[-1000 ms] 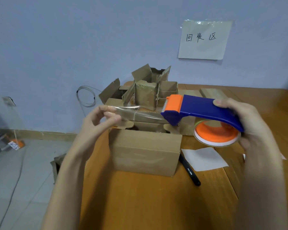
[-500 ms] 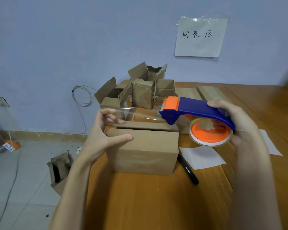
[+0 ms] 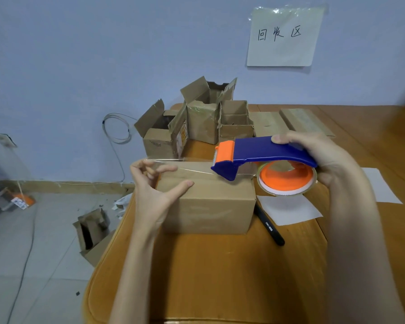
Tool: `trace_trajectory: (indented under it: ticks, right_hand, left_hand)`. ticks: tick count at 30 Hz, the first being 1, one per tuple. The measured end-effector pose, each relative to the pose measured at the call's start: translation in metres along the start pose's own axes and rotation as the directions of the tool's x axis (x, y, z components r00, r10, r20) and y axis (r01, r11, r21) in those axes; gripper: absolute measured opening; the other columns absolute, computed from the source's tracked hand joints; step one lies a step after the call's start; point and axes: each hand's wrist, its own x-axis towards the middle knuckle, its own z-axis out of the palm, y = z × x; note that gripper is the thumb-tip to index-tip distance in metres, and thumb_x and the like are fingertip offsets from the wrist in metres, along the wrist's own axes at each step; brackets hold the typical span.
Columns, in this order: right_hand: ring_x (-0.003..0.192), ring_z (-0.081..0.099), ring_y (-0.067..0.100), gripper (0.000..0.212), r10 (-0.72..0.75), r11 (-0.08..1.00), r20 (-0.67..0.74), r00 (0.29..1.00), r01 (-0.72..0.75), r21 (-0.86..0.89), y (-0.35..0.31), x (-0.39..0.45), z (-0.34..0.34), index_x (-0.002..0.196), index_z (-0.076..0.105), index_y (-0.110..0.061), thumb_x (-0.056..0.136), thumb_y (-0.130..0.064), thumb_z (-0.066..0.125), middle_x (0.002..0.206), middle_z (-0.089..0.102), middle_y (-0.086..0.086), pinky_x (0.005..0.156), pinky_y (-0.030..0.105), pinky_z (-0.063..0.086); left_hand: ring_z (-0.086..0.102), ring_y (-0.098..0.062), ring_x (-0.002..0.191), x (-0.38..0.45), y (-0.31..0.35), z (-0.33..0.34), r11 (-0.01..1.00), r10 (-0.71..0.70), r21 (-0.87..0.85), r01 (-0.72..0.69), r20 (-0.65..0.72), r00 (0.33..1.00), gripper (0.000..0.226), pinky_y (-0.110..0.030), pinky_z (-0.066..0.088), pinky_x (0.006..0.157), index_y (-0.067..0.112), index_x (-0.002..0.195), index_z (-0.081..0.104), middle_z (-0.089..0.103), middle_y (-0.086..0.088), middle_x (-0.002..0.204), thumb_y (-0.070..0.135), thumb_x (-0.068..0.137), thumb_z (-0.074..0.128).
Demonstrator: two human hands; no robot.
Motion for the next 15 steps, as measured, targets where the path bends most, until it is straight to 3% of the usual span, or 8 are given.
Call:
trace_trajectory:
  ticks: [5, 9, 12, 15]
  right_hand:
    - [0.064, 0.061, 0.017, 0.040, 0.021, 0.998, 0.027, 0.999, -0.019, -0.061, -0.003, 0.011, 0.001, 0.093, 0.073, -0.011, 0.063, -0.037, 0.080, 0.077, 0.071, 0.007, 0.060, 0.028, 0.046]
    - [0.069, 0.061, 0.020, 0.033, 0.020, 0.992, 0.041, 0.999, -0.015, -0.122, -0.002, 0.019, 0.003, 0.094, 0.073, -0.006, 0.073, -0.031, 0.075, 0.086, 0.071, 0.013, 0.063, 0.028, 0.046]
    - [0.068, 0.060, 0.018, 0.029, 0.012, 0.988, 0.034, 0.999, -0.007, -0.153, 0.000, 0.020, 0.005, 0.091, 0.073, -0.007, 0.076, -0.031, 0.074, 0.085, 0.070, 0.013, 0.061, 0.025, 0.044]
    - [0.065, 0.060, 0.015, 0.031, 0.005, 0.983, 0.036, 0.999, 0.001, -0.182, -0.002, 0.022, 0.006, 0.093, 0.074, -0.008, 0.074, -0.033, 0.075, 0.083, 0.071, 0.010, 0.059, 0.024, 0.044]
  left_hand:
    - [0.062, 0.002, 0.097, -0.001, 0.005, 0.002, 1.000, -0.001, 0.011, 0.001, -0.025, 1.000, 0.082, -0.008, 0.040, 0.086, 0.012, 0.107, 0.032, 0.067, -0.015, 0.106, 0.020, 0.054, 0.093]
    - [0.061, 0.005, 0.094, -0.002, 0.006, 0.001, 0.999, -0.023, 0.040, 0.024, -0.024, 0.999, 0.068, -0.004, 0.039, 0.081, 0.015, 0.103, 0.034, 0.071, 0.000, 0.102, 0.010, 0.062, 0.088]
    - [0.066, -0.009, 0.099, 0.002, 0.010, -0.006, 0.993, -0.069, -0.089, 0.072, 0.033, 0.997, 0.070, -0.012, 0.045, 0.083, 0.015, 0.098, 0.038, 0.072, 0.005, 0.091, 0.020, 0.054, 0.091]
    - [0.069, -0.031, 0.099, 0.014, 0.017, -0.012, 0.942, -0.175, -0.292, 0.168, 0.000, 0.985, 0.044, -0.027, 0.049, 0.085, 0.013, 0.086, 0.048, 0.066, -0.005, 0.080, 0.033, 0.067, 0.082]
